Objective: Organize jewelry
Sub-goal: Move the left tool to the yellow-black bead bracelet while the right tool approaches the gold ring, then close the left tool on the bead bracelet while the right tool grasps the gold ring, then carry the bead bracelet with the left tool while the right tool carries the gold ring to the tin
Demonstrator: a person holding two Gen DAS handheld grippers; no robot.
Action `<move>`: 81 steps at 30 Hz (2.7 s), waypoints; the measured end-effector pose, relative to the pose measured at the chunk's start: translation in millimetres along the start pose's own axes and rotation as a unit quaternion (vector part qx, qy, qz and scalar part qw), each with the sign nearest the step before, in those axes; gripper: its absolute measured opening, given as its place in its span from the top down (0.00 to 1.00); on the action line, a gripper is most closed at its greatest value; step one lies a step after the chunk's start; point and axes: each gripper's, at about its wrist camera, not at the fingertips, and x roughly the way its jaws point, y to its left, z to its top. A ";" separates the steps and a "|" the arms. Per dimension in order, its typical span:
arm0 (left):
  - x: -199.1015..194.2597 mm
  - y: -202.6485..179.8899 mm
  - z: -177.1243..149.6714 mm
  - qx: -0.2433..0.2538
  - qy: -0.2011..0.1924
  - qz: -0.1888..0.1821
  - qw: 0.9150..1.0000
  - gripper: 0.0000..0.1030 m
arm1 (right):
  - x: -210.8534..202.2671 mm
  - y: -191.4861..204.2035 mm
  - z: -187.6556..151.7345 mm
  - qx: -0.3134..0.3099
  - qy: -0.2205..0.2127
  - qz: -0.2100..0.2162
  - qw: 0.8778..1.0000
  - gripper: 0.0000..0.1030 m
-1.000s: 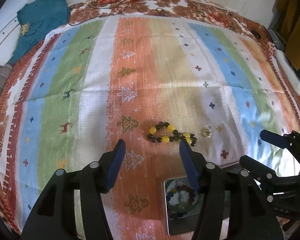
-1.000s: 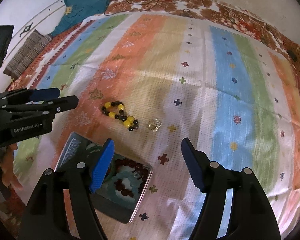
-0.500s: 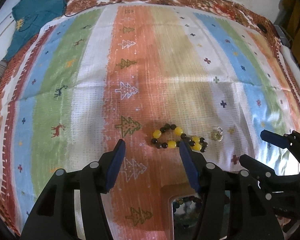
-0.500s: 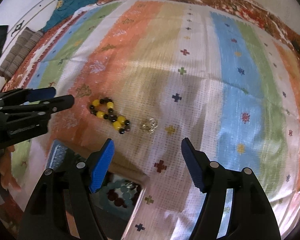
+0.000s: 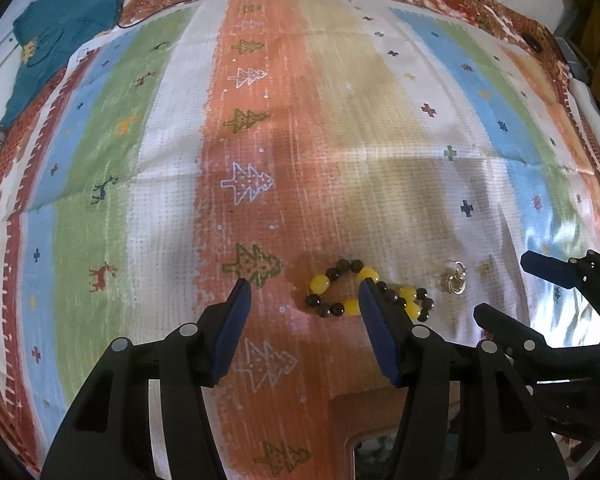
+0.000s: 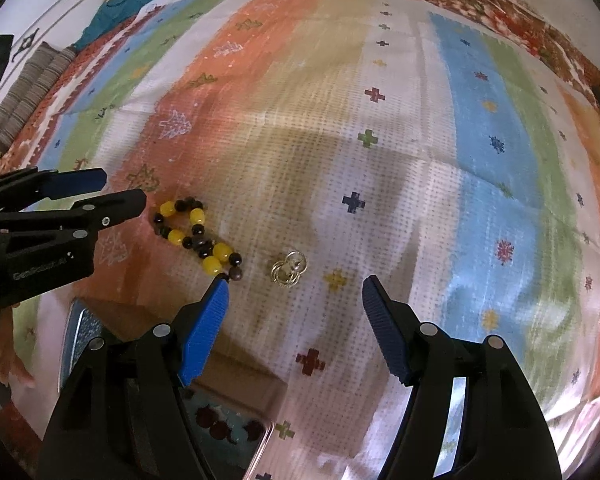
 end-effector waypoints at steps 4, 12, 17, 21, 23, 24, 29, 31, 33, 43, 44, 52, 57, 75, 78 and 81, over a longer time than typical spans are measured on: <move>9.5 2.3 3.4 0.001 0.008 0.004 1.000 0.46 | 11.9 -2.5 2.2 0.000 0.011 -0.003 1.000 0.33; 28.6 -1.7 4.8 0.016 0.026 0.009 0.999 0.46 | 26.0 -4.6 10.3 -0.001 0.023 -0.003 1.000 0.33; 38.5 -0.1 5.9 0.018 0.038 0.011 0.999 0.46 | 35.3 0.4 15.2 -0.006 0.030 -0.005 1.000 0.33; 47.3 2.5 5.6 0.019 0.047 0.013 0.999 0.46 | 41.0 0.2 15.4 -0.009 0.035 -0.013 0.999 0.33; 49.4 1.3 6.1 0.024 0.048 0.013 0.998 0.46 | 43.5 -0.1 16.6 -0.008 0.036 -0.016 0.999 0.33; 49.8 -0.5 6.8 0.029 0.048 0.014 0.998 0.47 | 44.1 0.2 17.1 -0.008 0.035 -0.018 0.999 0.33; 55.7 -7.5 6.7 0.047 0.053 0.023 0.997 0.51 | 50.0 5.0 20.4 -0.018 0.038 -0.035 0.998 0.41; 57.6 -9.4 5.2 0.057 0.052 0.027 0.997 0.52 | 51.0 6.2 20.0 -0.019 0.039 -0.039 0.998 0.45; 58.3 -9.3 4.1 0.060 0.051 0.030 0.996 0.58 | 52.0 5.9 18.9 -0.018 0.041 -0.039 0.998 0.50; 59.8 2.6 4.9 0.059 0.045 0.047 0.996 0.89 | 52.5 -6.3 21.7 -0.017 0.042 -0.033 0.998 0.84; 57.6 3.3 7.0 0.058 0.045 0.046 0.996 0.89 | 51.3 -7.8 20.3 -0.018 0.041 -0.033 0.998 0.84; 38.1 6.0 9.1 0.045 0.023 0.036 0.998 0.89 | 46.6 -10.2 20.7 -0.016 0.036 -0.025 0.999 0.85; 13.1 1.3 12.1 0.042 0.001 0.013 0.999 0.89 | 32.7 -11.5 18.0 -0.016 0.029 -0.020 0.999 0.85; -38.6 -8.4 18.8 0.050 -0.055 -0.003 0.997 0.89 | -7.5 -12.1 5.5 0.017 -0.017 -0.016 1.000 0.85; -46.3 -8.6 17.1 0.046 -0.061 -0.011 0.997 0.89 | -14.6 -13.4 4.0 0.027 -0.028 -0.015 0.999 0.85; -54.9 -9.2 14.2 0.043 -0.068 -0.018 0.997 0.89 | -20.1 -11.6 2.1 0.032 -0.035 -0.013 0.999 0.85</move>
